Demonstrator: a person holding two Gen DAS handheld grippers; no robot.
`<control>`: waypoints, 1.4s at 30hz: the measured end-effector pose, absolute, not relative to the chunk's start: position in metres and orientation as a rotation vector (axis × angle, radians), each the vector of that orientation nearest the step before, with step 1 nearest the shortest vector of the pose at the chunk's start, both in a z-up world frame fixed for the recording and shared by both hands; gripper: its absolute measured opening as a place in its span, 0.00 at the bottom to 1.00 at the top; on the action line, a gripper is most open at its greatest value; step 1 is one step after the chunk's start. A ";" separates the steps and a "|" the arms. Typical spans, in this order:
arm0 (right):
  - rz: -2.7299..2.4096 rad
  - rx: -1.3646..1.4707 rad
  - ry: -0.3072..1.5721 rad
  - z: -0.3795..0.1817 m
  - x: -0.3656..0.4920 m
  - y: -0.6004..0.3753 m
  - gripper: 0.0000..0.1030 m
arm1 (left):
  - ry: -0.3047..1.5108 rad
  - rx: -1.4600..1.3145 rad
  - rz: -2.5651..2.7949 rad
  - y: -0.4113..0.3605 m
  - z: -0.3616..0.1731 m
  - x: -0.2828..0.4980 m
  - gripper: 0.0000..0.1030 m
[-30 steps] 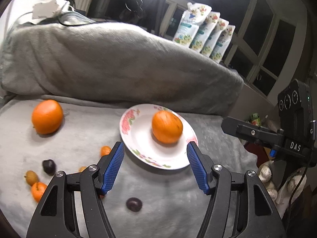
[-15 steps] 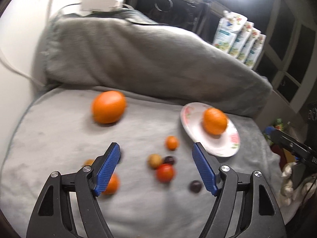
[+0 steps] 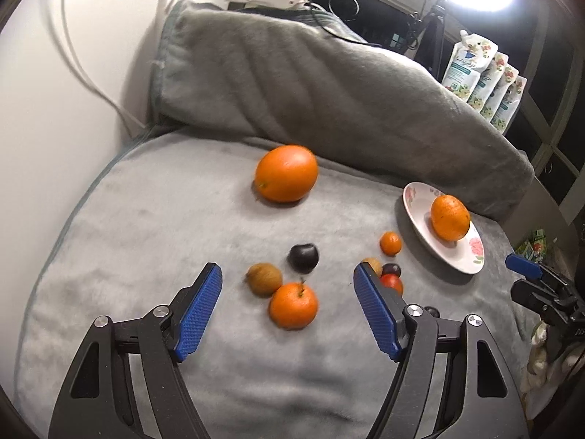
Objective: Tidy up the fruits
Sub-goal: 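Grasp the tangerine with the left gripper while the right gripper grasps the red tomato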
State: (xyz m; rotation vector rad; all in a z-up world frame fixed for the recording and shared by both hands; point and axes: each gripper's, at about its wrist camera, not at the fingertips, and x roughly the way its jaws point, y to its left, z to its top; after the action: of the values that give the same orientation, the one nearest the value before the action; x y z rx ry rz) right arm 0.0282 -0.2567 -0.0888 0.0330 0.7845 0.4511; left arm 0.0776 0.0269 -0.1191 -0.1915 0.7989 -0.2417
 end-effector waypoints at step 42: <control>0.536 0.078 1.067 -0.161 0.092 -0.167 0.52 | 0.947 -0.276 -0.322 0.034 -0.167 0.087 0.51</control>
State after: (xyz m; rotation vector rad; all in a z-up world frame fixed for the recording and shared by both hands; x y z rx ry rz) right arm 0.0924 -0.1670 -0.1609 0.0777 1.0670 0.5357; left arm 0.0870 0.0340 -0.1666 -0.2760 0.9468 -0.3216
